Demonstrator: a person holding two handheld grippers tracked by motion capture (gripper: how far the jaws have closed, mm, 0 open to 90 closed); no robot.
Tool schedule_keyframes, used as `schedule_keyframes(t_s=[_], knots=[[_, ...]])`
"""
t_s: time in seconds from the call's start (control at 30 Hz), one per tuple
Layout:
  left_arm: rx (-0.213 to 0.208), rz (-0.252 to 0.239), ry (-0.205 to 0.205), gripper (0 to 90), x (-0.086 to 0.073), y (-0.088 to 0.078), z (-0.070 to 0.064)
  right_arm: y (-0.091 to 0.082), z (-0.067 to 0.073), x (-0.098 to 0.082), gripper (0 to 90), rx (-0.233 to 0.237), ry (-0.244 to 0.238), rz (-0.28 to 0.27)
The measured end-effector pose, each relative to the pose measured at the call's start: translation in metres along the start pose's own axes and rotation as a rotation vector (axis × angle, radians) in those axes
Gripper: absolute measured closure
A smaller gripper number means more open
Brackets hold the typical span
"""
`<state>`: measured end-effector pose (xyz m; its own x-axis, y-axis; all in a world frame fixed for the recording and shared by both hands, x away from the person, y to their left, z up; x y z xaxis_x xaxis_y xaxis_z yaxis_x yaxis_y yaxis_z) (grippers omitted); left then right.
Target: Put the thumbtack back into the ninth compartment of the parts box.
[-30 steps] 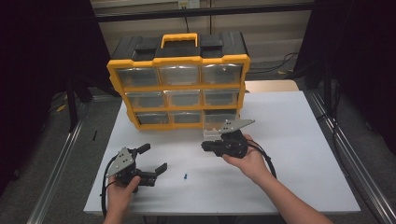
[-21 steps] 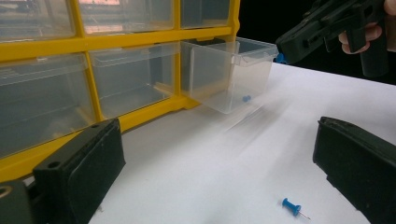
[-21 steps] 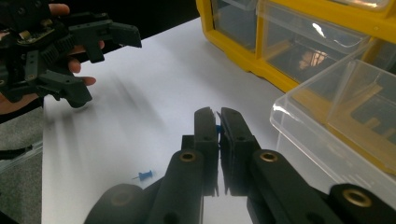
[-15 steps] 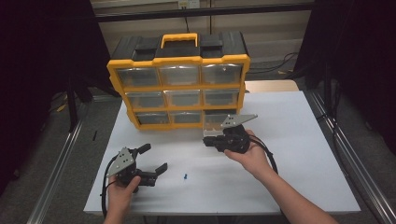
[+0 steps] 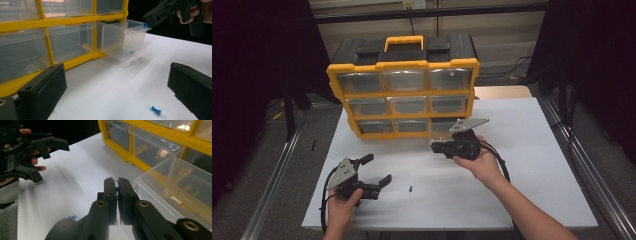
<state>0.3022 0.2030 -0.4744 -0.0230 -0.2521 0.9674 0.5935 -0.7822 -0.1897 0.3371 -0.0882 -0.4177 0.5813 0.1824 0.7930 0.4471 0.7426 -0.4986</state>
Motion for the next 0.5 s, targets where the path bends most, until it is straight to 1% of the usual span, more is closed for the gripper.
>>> schedule_keyframes(t_s=[0.13, 0.17, 0.23, 0.3, 0.33, 0.37, 0.5], knots=[[0.000, 0.007, 0.009, 2.0, 0.000, 0.000, 0.000, -0.001, -0.002, 0.003, 86.9, -0.009, 0.004, -0.002], [0.000, 0.002, 0.001, 2.0, 0.000, 0.000, 0.000, -0.002, -0.003, 0.004, 86.9, -0.012, 0.002, -0.003], [0.000, 0.001, -0.002, 2.0, 0.000, 0.000, 0.000, -0.002, -0.005, 0.006, 86.9, -0.015, 0.005, -0.005], [0.001, 0.001, -0.001, 2.0, 0.000, 0.000, 0.000, -0.003, -0.006, 0.007, 86.9, -0.018, 0.011, -0.008], [0.002, 0.006, 0.008, 2.0, 0.000, 0.000, 0.001, -0.003, -0.007, 0.008, 86.9, -0.017, 0.014, -0.009], [0.003, 0.004, 0.006, 2.0, 0.000, 0.000, 0.000, -0.003, -0.007, 0.009, 86.9, -0.023, 0.014, -0.011], [0.002, 0.000, 0.000, 2.0, 0.000, 0.000, 0.000, -0.004, -0.010, 0.011, 86.9, -0.025, 0.020, -0.018]])
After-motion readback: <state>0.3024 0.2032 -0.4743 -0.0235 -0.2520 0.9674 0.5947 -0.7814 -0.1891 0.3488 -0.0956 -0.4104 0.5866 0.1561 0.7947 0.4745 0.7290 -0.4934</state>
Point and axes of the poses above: each handheld gripper's, and its own axes: y roughly forward along the jaws, x roughly out of its top, z roughly to its left, the point moved 4 cm from there along y, roughly forward along the jaws, and after that the axes turned 12 degrees about y, right-handed, at the moved point
